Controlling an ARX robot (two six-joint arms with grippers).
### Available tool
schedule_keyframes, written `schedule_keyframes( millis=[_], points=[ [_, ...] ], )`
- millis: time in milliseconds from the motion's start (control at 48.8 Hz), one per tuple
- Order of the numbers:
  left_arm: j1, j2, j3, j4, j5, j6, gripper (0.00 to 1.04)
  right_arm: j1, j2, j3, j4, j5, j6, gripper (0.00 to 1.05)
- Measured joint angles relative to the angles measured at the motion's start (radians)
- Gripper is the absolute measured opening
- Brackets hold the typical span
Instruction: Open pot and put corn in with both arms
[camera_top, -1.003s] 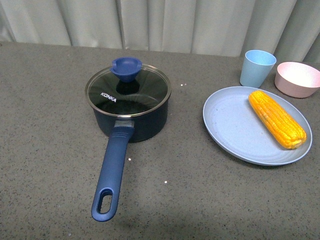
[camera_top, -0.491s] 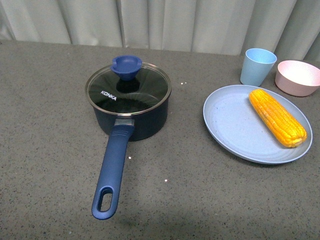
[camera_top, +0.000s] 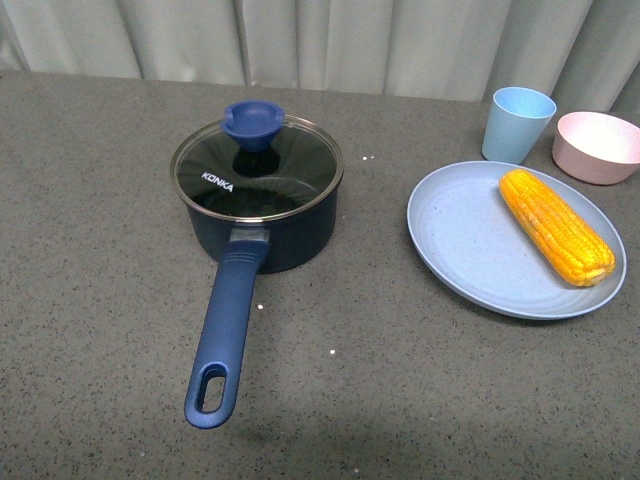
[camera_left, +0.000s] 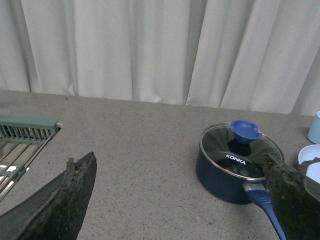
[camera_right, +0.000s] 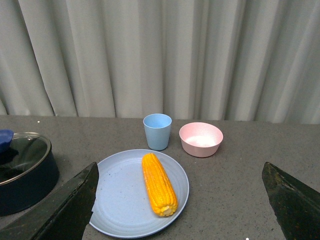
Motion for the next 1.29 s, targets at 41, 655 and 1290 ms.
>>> schedule_keyframes(
  millis=[41, 655, 1290],
  points=[
    [0.0, 0.0, 0.0, 0.0, 0.0, 0.0, 0.98, 0.0, 0.0, 0.0, 0.0, 0.0, 0.0, 0.96],
    [0.0, 0.0, 0.0, 0.0, 0.0, 0.0, 0.98, 0.0, 0.0, 0.0, 0.0, 0.0, 0.0, 0.96],
    [0.004, 0.016, 0.01, -0.037, 0.014, -0.014, 0.98, 0.0, 0.0, 0.0, 0.0, 0.0, 0.0, 0.96]
  ],
)
